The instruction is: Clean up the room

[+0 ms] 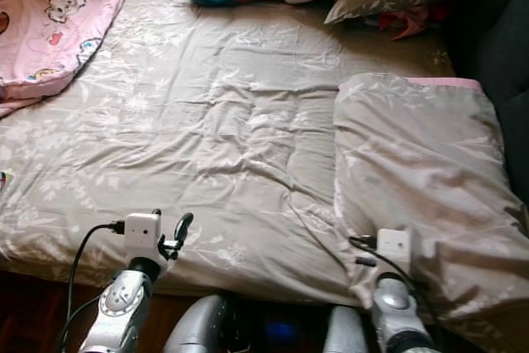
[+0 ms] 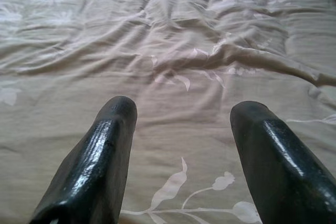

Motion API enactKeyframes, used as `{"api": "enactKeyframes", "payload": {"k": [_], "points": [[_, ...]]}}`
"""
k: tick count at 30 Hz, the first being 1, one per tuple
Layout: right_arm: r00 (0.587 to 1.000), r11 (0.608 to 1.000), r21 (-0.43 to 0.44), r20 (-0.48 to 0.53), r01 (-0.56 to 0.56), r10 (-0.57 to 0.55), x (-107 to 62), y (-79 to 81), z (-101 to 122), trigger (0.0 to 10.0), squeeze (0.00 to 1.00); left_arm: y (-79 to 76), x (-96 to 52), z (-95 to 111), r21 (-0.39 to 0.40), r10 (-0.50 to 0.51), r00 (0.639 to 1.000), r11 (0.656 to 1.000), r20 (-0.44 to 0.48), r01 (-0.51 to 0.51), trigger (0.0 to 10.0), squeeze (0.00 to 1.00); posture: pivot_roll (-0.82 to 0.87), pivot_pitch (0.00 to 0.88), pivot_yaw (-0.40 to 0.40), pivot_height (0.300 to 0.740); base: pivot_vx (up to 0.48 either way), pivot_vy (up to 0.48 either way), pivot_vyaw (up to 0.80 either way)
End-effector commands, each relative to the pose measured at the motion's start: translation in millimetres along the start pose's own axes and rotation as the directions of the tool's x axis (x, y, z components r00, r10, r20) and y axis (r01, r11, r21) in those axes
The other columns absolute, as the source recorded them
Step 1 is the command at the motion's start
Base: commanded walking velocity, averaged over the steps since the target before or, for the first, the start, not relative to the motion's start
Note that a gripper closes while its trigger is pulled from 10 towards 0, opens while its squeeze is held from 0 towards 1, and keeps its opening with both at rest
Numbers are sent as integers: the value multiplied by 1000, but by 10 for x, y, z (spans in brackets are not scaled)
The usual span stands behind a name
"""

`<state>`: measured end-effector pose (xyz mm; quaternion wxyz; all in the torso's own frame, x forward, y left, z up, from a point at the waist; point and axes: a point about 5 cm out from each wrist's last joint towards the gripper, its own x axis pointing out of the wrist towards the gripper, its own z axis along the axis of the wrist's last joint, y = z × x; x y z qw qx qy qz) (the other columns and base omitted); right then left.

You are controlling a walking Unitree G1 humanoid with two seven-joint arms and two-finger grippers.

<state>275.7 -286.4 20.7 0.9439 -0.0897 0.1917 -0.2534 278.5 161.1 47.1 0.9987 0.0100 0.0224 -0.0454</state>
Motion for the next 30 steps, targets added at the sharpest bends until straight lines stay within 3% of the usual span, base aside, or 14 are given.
{"api": "enactKeyframes", "payload": {"k": [1, 6, 10, 13, 16, 20, 23, 30], "points": [[993, 990, 74, 2, 117, -118, 35, -272, 19, 10000, 0, 36, -65, -93, -6, 13, 999, 1000, -44, -13, 10000, 0, -113, 262, 69, 658, 0, 0, 0], [1000, 995, 102, 19, 14, -16, -4, -90, -5, 10000, 0, 28, -59, -97, -6, 10, 999, 1000, -47, -10, 10000, 0, -112, 261, 70, 658, 0, 0, 0], [988, 959, 253, -48, -127, 144, -103, 196, -164, 10000, 0, 20, -53, -102, -7, 5, 999, 1000, -51, -5, 10000, 0, -112, 258, 72, 658, 0, 0, 0], [970, 937, 276, -48, -216, 238, -204, 397, -248, 10000, 0, 17, -54, -117, -8, 0, 998, 1000, -59, -1, 10000, 0, -114, 254, 72, 658, 0, 0, 0], [966, 934, 271, -47, -234, 256, -234, 449, -269, 10000, 0, 15, -54, -125, -7, -2, 998, 1000, -63, 1, 10000, 0, -112, 250, 73, 658, 0, 0, 0], [946, 898, 304, 45, -318, 320, -271, 578, -168, 10000, 0, 16, -51, -137, -8, -3, 998, 1000, -68, 3, 10000, 0, -119, 246, 73, 658, 0, 0, 0], [904, 855, 293, 158, -428, 398, -316, 721, -17, 10000, 0, 5, -41, -151, -9, -8, 997, 1000, -74, 7, 10000, 0, -126, 240, 74, 658, 0, 0, 0], [839, 794, 283, 276, -538, 469, -371, 853, 166, 10000, 0, -28, -24, -164, -14, -16, 997, 1000, -79, 15, 10000, 0, -134, 236, 74, 658, 0, 0, 0]]}}
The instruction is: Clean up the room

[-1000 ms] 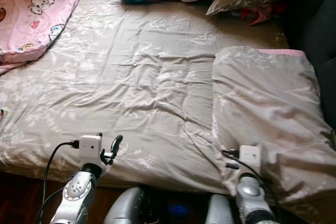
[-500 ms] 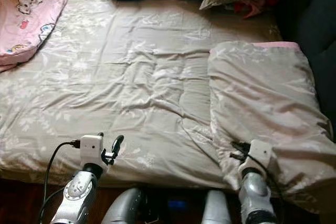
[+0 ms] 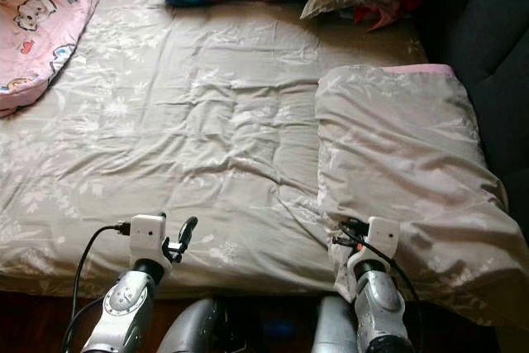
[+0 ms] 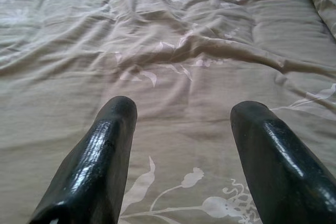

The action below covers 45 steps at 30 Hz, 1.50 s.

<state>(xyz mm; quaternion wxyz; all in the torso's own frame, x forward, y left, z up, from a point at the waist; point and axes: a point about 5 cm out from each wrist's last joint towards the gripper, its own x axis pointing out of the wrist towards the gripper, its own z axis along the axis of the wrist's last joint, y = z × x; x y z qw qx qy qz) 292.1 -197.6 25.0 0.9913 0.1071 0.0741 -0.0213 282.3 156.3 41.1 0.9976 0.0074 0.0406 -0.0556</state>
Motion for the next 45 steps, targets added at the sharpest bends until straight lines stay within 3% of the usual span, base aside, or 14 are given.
{"api": "enactKeyframes", "payload": {"k": [1, 8, 16, 20, 21, 25, 31, 40, 45], "points": [[999, 1000, 3, 17, -29, 28, -8, 57, 1, 10000, 0, 15, -65, -109, -7, 4, 999, 1000, -43, -4, 10000, 0, -134, 236, 74, 658, 0, 0, 0], [982, 983, 63, 90, -172, 166, 46, 247, 135, 10000, 0, 17, -47, -109, -7, 1, 999, 1000, -41, -2, 10000, 0, -133, 228, 73, 658, 0, 0, 0], [988, 998, 61, 152, -25, 16, 64, -2, 291, 10000, 0, 7, -45, -127, -6, -6, 999, 1000, -45, 5, 10000, 0, -139, 219, 76, 658, 0, 0, 0], [991, 996, 22, 102, 83, -85, 8, -176, 213, 10000, 0, -3, -41, -147, -6, -8, 999, 1000, -53, 8, 10000, 0, -139, 212, 74, 658, 0, 0, 0], [988, 991, 13, 86, 131, -132, -38, -267, 170, 10000, 0, -8, -41, -159, -7, -9, 998, 1000, -58, 9, 10000, 0, -141, 209, 74, 668, 0, 0, 0], [982, 982, -6, 34, 187, -187, -115, -388, 70, 10000, 0, -3, -56, -220, -25, 2, 996, 1000, -85, -5, 10000, 0, -149, 205, 72, 693, 0, 0, 0], [982, 982, -31, -42, 184, -186, -177, -398, -86, 10000, 0, 21, -108, -333, -66, 35, 990, 997, -134, -44, 10000, 0, -151, 189, 63, 738, 0, 0, 0], [974, 979, -42, -102, 199, -202, -221, -395, -209, 10000, 0, 27, -126, -419, -77, 38, 983, 996, -179, -53, 10000, 0, -150, 184, 61, 740, 0, 0, 0], [957, 974, -48, -180, 221, -226, -291, -429, -345, 10000, 0, 72, -130, -514, -97, 58, 965, 992, -256, -85, 10000, 0, -150, 177, 67, 740, 0, 0, 0]]}}
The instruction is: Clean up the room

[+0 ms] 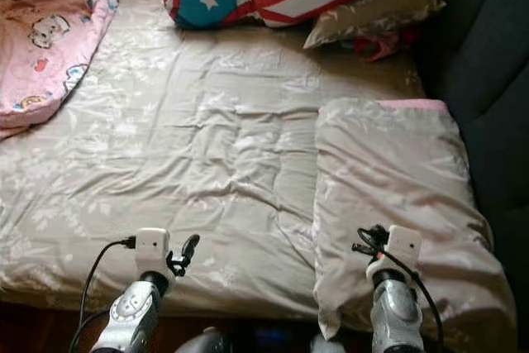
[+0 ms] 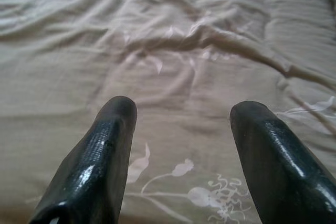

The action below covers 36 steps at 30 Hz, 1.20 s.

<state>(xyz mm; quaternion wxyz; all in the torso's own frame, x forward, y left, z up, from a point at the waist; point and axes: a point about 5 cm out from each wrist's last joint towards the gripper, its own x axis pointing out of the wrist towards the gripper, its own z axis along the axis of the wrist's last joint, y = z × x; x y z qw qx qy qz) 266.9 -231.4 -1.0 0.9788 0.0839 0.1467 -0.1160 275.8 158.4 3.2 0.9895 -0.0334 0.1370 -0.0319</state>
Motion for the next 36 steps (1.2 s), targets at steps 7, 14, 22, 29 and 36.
{"api": "enactKeyframes", "payload": {"k": [7, 14, 22, 29, 36], "points": [[963, 1000, -28, -269, 3, -11, -235, -21, -525, 10000, 0, 190, -31, -217, 5, 66, 981, 998, -180, -66, 10000, 0, -148, 145, 74, 740, 0, 0, 0], [946, 999, -37, -323, 24, -34, -342, -52, -672, 10000, 0, 272, -241, -541, 60, 98, 939, 995, -331, -83, 10000, 0, -174, 99, 77, 740, 0, 0, 0], [968, 989, -148, -250, -7, -31, -263, -55, -535, 10000, 0, 268, -407, -768, 85, 111, 893, 993, -437, -82, 10000, 0, -210, 93, 77, 740, 0, 0, 0], [972, 990, -144, -234, 3, -37, -228, -54, -488, 10000, 0, 254, -462, -838, 87, 107, 877, 993, -468, -74, 10000, 0, -200, 106, 75, 740, 0, 222, 0], [967, 991, -135, -254, 1, -36, -258, 0, -548, 10000, 0, 290, -475, -841, 95, 115, 875, 992, -471, -80, 10000, 0, -189, 113, 82, 740, 0, 416, 0]]}}
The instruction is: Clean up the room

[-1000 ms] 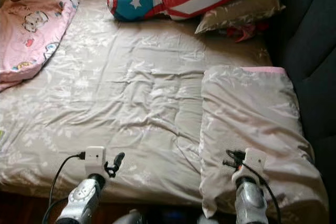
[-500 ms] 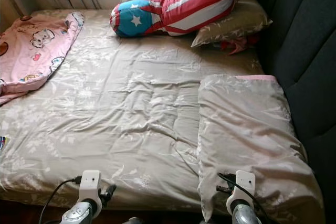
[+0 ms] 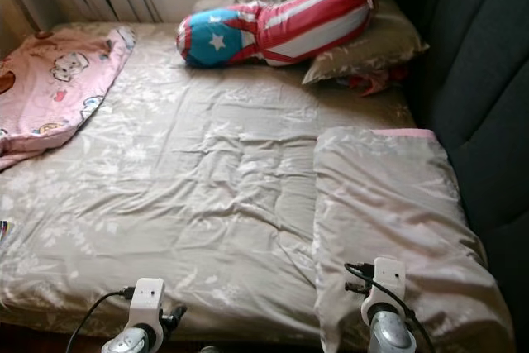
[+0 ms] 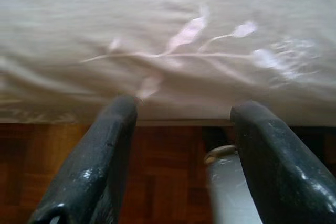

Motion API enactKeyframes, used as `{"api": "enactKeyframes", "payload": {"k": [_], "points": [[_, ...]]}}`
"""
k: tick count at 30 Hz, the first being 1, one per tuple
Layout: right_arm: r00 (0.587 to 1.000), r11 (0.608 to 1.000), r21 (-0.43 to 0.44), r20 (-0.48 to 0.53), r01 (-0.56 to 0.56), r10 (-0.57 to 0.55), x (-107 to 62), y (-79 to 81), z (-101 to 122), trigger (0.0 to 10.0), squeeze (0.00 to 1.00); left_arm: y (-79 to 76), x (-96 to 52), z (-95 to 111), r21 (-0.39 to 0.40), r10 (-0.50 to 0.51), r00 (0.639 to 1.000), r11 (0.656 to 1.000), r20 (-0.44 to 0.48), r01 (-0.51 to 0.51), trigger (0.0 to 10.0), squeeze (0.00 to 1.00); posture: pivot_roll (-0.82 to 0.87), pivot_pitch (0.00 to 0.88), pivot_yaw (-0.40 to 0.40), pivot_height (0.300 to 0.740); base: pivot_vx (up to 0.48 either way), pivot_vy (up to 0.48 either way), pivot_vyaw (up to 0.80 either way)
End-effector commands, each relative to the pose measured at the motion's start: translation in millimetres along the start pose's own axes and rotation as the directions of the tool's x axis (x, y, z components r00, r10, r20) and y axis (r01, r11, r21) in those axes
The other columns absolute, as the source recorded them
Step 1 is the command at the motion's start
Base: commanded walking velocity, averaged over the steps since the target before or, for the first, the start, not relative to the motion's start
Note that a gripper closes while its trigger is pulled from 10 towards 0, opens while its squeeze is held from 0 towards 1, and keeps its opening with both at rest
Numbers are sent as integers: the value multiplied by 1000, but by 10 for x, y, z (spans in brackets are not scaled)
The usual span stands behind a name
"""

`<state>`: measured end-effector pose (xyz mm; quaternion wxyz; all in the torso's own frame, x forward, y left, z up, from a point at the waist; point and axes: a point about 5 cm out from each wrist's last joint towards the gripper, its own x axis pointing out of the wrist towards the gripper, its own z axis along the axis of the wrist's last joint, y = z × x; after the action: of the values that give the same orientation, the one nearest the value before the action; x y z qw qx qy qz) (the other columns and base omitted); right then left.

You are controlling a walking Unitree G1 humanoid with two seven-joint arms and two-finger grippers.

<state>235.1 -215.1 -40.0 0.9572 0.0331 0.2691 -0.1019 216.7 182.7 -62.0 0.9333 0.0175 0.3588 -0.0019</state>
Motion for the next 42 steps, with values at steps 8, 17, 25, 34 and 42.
{"api": "enactKeyframes", "payload": {"k": [8, 17, 25, 34, 42], "points": [[1000, 1000, 6, -31, 3, -3, -35, 28, -96, 10000, 0, 62, -25, -81, 6, 14, 999, 1000, -35, -14, 10000, 0, -186, 118, 97, 740, 0, 409, 0], [997, 1000, 20, -74, -8, 9, -61, 70, -183, 10000, 0, 77, -18, -58, 18, 12, 999, 1000, -33, -12, 10000, 0, -178, 119, 106, 740, 0, 403, 0], [990, 1000, 6, -141, -25, 25, -109, 102, -316, 10000, 0, 84, -13, -44, 17, 16, 999, 1000, -32, -16, 10000, 0, -172, 120, 109, 740, 0, 403, 0], [966, 998, -32, -253, -60, 50, -203, 149, -533, 10000, 0, 118, -22, -73, -18, 38, 998, 999, -49, -39, 10000, 0, -147, 127, 101, 740, 0, 404, 0], [951, 994, -79, -306, -77, 49, -261, 108, -640, 10000, 0, 84, -54, -189, -21, 43, 995, 999, -88, -45, 10000, 0, -159, 125, 77, 740, 0, 404, 0]]}}
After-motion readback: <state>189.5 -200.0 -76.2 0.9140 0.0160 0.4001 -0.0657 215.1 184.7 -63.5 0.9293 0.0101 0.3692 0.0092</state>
